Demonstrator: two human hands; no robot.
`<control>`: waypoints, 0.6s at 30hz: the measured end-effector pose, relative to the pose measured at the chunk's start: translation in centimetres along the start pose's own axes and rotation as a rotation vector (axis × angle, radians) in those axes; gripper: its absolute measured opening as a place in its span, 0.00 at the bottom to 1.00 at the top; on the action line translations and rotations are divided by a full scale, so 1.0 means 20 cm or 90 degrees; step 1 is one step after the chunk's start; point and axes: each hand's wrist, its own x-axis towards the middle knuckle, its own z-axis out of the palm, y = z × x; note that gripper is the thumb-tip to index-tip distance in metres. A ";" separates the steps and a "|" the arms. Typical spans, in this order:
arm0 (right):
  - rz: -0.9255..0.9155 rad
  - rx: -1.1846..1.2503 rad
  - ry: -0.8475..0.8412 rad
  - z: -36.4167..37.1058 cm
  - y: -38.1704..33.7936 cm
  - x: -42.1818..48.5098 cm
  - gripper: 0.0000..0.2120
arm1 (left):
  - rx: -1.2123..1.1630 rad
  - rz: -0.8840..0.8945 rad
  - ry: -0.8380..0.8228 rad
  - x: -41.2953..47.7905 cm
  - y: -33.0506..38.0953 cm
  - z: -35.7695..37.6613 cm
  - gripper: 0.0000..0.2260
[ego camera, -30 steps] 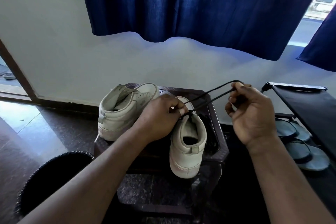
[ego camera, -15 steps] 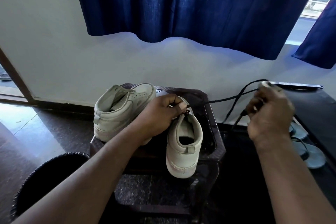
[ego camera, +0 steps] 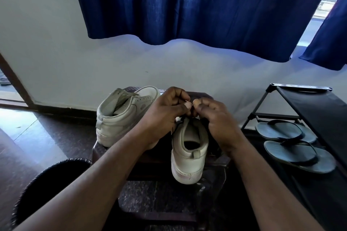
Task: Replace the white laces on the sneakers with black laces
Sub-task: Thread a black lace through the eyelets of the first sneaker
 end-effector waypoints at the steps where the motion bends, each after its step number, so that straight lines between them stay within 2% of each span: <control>1: 0.006 0.033 0.005 -0.01 -0.01 0.00 0.16 | 0.012 -0.002 0.004 0.00 0.00 -0.01 0.05; 2: 0.012 0.079 0.017 -0.02 -0.02 0.01 0.15 | 0.025 -0.007 0.013 0.00 0.00 -0.01 0.06; 6: 0.026 0.436 0.075 -0.11 -0.07 0.00 0.07 | 0.080 -0.034 0.086 0.02 -0.03 -0.06 0.08; 7: 0.011 0.462 0.089 -0.15 -0.08 0.00 0.07 | 0.097 -0.035 0.090 0.02 -0.04 -0.07 0.07; 9: -0.014 0.412 0.120 -0.21 -0.08 0.00 0.09 | 0.119 -0.026 0.069 0.01 -0.03 -0.07 0.06; 11: -0.028 0.306 0.148 -0.20 -0.09 -0.01 0.12 | 0.127 -0.015 0.038 0.00 -0.01 -0.06 0.16; 12: -0.032 0.265 0.146 -0.17 -0.09 -0.01 0.12 | 0.126 -0.003 0.028 0.00 -0.01 -0.05 0.17; 15: -0.059 0.157 0.079 -0.09 -0.11 -0.04 0.13 | 0.111 0.026 0.011 -0.01 0.02 0.00 0.12; 18: -0.069 0.160 0.039 -0.07 -0.13 -0.05 0.15 | 0.149 0.033 0.014 0.00 0.01 -0.01 0.06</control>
